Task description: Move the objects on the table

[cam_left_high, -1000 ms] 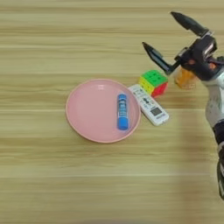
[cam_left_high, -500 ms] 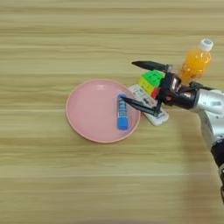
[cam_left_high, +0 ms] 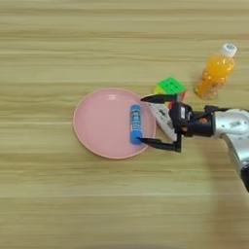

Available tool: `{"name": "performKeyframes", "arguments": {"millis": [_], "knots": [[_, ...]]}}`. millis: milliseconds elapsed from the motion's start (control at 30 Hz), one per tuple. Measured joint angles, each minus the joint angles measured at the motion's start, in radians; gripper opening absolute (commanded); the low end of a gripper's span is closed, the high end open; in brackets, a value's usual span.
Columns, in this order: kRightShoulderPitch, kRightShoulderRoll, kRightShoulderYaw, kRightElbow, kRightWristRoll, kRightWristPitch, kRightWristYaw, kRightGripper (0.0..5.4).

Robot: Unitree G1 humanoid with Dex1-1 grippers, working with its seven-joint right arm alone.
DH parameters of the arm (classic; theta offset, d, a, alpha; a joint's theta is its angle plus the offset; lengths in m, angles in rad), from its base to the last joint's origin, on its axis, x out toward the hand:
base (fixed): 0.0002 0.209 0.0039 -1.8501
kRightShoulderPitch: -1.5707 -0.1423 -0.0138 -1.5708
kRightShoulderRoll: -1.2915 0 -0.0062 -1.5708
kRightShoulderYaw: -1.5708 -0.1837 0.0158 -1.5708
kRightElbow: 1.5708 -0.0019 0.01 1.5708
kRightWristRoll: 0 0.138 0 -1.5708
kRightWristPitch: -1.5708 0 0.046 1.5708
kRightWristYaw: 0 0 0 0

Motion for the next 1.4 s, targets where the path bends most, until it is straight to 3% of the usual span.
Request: {"name": "performKeyframes", "arguments": {"millis": [233,1167,1400], "knots": [[0.002,-0.002,0.006,0.016,-0.025,-0.002,-0.007,5.36],[-0.043,0.034,0.063,0.130,-0.172,-0.090,-0.202,5.36],[-0.049,0.034,0.073,0.148,-0.174,-0.111,-0.221,5.36]]}}
